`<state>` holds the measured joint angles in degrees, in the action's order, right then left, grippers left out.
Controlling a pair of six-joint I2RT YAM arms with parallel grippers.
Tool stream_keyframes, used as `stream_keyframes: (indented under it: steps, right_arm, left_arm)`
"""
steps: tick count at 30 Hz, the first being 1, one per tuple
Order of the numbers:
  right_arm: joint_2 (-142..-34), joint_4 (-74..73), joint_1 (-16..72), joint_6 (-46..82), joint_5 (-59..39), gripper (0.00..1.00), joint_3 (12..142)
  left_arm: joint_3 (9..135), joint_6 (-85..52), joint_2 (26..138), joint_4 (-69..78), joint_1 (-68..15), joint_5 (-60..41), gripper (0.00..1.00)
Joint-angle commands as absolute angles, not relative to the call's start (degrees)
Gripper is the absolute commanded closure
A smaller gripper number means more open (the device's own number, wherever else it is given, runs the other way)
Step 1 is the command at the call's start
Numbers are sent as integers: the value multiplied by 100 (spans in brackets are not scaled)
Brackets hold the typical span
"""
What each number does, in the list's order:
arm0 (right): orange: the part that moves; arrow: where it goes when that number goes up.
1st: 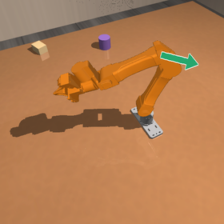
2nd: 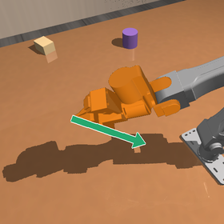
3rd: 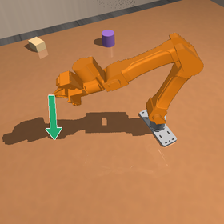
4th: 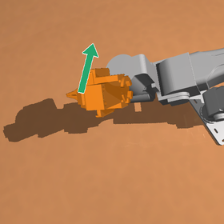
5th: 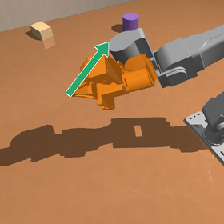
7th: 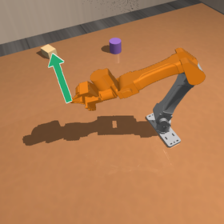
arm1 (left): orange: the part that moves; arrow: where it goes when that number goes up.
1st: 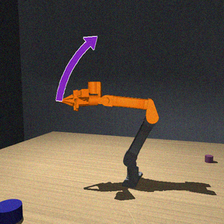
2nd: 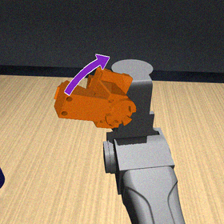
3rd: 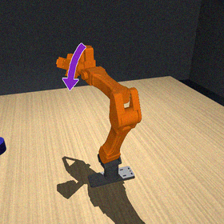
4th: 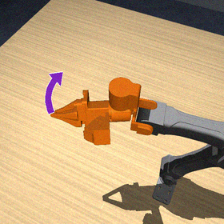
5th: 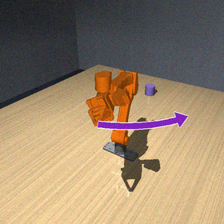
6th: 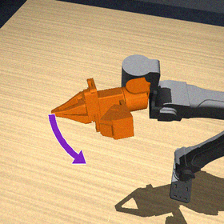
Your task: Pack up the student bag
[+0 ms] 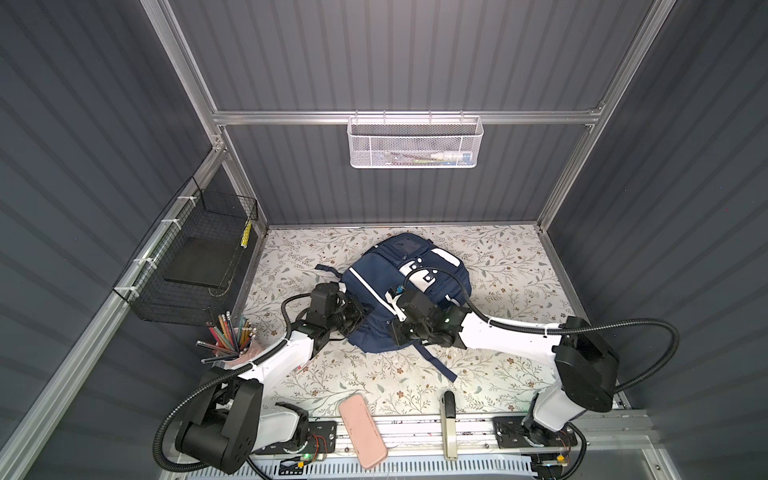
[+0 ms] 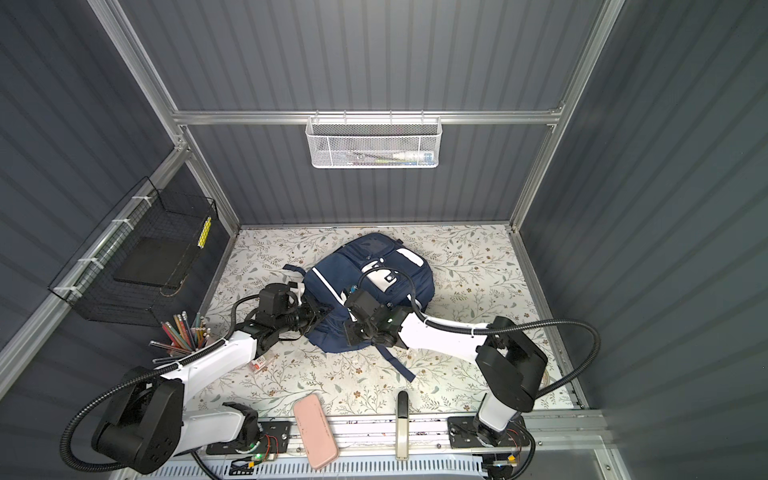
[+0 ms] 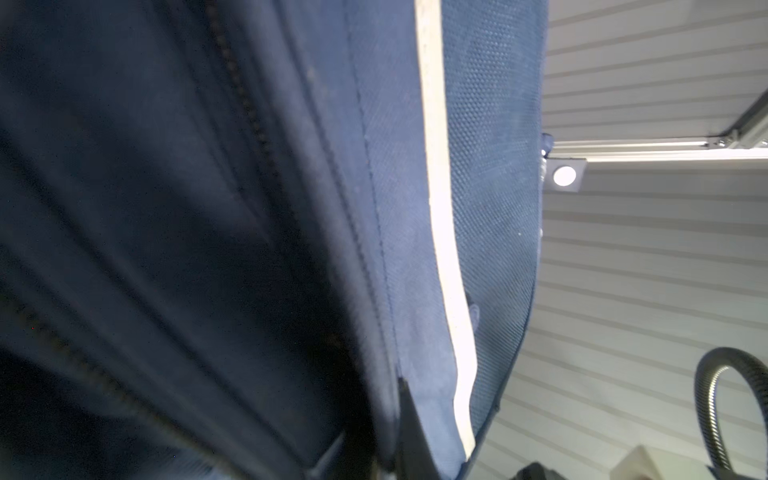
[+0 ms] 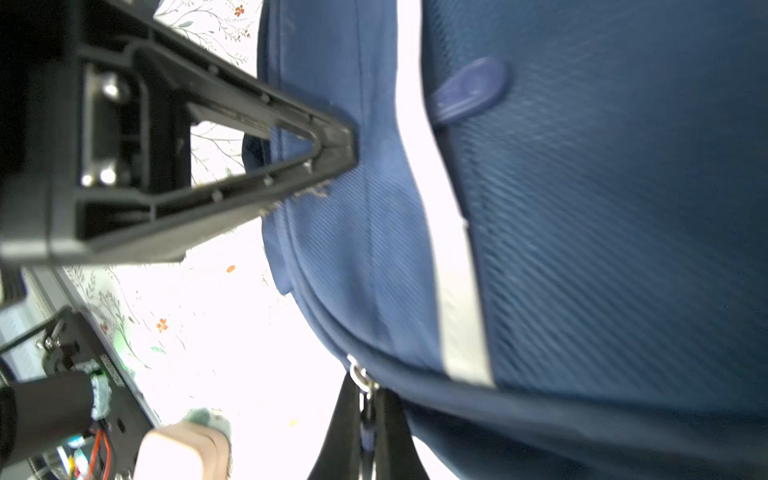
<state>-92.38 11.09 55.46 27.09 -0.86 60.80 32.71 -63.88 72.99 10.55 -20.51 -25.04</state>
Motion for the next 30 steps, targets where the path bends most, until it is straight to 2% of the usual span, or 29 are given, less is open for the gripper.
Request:
stream_keyframes:
  steps: [1, 5, 10, 17, 21, 22, 23, 25, 28, 29, 30]
  right_arm:
    - [-8863, 1913, 5152, 2279, -6, 100, 5762]
    - [-8449, 1954, 4398, 1966, -110, 100, 5390]
    - [-8487, 2196, 3587, 1540, 29, 100, 5845]
    - [-8356, 2377, 3419, 1408, -352, 100, 5919]
    - [-8070, 2012, 3610, 1359, -1090, 90, 5588]
    - [-7992, 1973, 3620, 1452, -1344, 83, 5543]
    - [-7887, 1914, 3615, 1523, -1501, 66, 5483]
    - [-7641, 1933, 3613, 1652, -1427, 46, 5411]
    - [-7130, 2099, 3614, 1743, -821, 35, 5312]
    - [-6913, 2086, 3615, 1749, -621, 33, 5239]
    - [-6701, 2023, 3608, 1773, -457, 31, 5139]
  left_arm:
    - [3388, -6174, 7317, 1251, -1801, -2779, 100]
    - [3505, -5949, 7298, 950, -1688, -2885, 100]
    - [3516, -5807, 7346, 839, -1687, -2889, 100]
    - [3419, -6046, 7305, 1257, -1802, -3107, 98]
    - [3501, -5942, 7120, 1110, -1933, -3046, 62]
    - [3504, -5961, 7050, 1090, -1929, -3079, 54]
    - [3520, -6012, 6988, 1106, -1933, -3113, 45]
    - [3659, -6026, 6840, 992, -1934, -3141, 29]
    - [4018, -5631, 6543, 275, -1932, -3023, 5]
    - [4162, -5386, 6419, -65, -1925, -2858, 0]
    - [4259, -5162, 6315, -260, -1925, -2728, 0]
